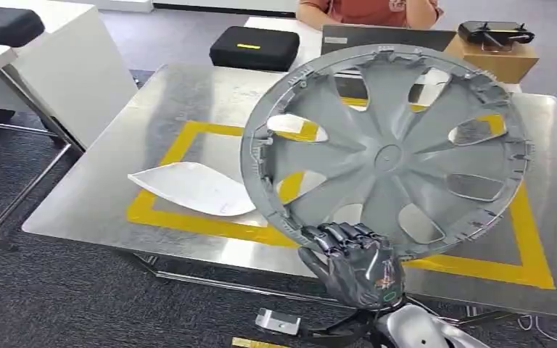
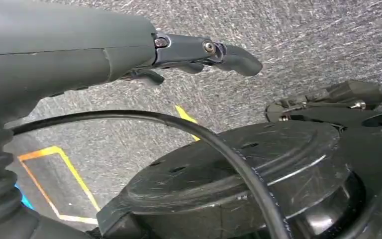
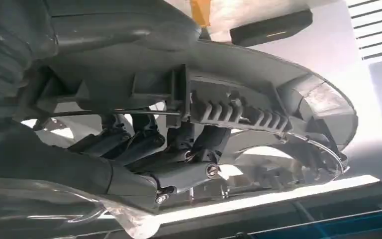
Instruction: Take the parts from the cabinet and place them on the table.
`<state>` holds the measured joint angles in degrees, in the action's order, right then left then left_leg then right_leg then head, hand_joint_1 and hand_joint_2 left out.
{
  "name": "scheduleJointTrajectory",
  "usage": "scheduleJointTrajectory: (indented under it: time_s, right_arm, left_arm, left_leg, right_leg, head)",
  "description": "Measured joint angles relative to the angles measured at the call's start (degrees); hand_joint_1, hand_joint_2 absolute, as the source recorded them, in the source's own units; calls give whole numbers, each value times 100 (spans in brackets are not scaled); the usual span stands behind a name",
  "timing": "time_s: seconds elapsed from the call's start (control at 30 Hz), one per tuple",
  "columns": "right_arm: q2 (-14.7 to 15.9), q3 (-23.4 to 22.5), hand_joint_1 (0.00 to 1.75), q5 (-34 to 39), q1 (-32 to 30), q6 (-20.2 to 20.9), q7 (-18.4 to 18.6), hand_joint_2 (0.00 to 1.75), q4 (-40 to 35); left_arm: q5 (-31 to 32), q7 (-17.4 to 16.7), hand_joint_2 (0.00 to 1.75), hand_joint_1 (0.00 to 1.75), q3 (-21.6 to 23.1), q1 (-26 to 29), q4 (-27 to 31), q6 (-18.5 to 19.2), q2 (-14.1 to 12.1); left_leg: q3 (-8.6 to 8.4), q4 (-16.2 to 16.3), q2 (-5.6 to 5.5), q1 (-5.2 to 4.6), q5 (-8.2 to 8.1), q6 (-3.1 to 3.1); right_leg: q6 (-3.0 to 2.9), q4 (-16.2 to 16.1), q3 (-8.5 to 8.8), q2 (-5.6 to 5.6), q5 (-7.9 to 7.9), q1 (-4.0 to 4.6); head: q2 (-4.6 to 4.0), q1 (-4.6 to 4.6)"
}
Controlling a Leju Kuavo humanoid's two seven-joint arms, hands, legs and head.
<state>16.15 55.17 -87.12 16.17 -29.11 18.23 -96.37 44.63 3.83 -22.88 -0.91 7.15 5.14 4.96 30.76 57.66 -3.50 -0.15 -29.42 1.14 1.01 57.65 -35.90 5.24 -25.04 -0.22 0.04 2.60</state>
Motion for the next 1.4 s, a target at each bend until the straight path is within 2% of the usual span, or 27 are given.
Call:
scheduleJointTrajectory:
  time_s: [0.13,0.63,1.23,1.4]
  right_arm:
    - [2,-105,175,280,223,-24,-264,175,210]
    - [2,-826,175,221,85,157,-177,175,472]
    - [2,-1045,175,245,-30,396,-164,175,472]
    - [2,-1054,175,472,-30,542,-197,175,476]
  left_arm:
    - [35,0,175,0,-44,-9,-4,2,0]
    - [85,15,175,0,-286,-30,-100,9,2]
    - [81,13,175,0,-520,-35,-151,22,11]
    - [72,11,175,0,-616,-33,-168,72,11]
  left_leg:
    - [-2,0,-1,0,5,-7]
    - [3,0,-3,1,3,-9]
    - [3,0,-3,1,2,-10]
    - [3,0,-3,1,2,-9]
  right_leg:
    - [-3,1,0,-4,2,3]
    - [-6,1,-4,-6,0,2]
    - [-7,1,-4,-6,-1,3]
    - [-7,1,-4,-6,-1,3]
  head:
    - [0,0]
    - [0,2]
    - [0,2]
    - [0,2]
